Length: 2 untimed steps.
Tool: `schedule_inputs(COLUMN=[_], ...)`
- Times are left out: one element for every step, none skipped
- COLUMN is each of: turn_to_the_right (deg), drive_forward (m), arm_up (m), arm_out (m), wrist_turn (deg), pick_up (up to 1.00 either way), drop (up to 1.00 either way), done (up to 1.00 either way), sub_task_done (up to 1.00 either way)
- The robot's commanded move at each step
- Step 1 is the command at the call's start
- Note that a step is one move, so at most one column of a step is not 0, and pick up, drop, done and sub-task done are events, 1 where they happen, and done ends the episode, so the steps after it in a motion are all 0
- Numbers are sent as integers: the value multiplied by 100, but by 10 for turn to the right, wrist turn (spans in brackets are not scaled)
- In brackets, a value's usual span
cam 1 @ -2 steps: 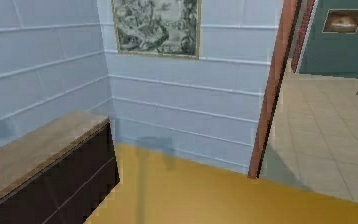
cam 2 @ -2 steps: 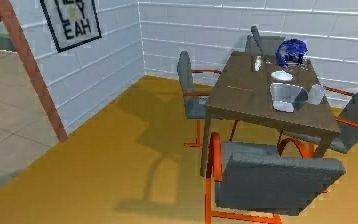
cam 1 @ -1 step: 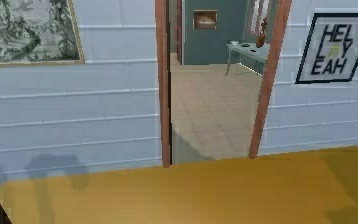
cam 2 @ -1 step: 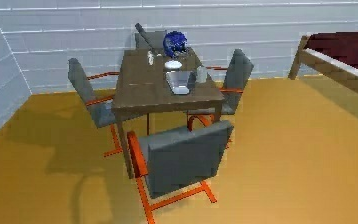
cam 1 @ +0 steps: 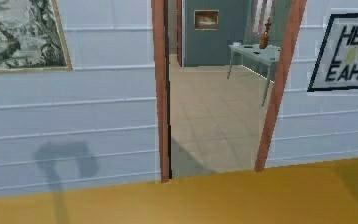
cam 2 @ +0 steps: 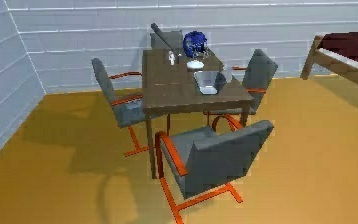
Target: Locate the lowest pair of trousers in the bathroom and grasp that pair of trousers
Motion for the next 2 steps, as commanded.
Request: schedule_inputs(turn_to_the_right=[150,0], drive_forward=[0,100], arm_up=[0,0], arm_out=[0,0], wrist_turn=[0,0], pick_up=[0,0], drop=[0,0], done=[0,0], sub_task_done=[0,0])
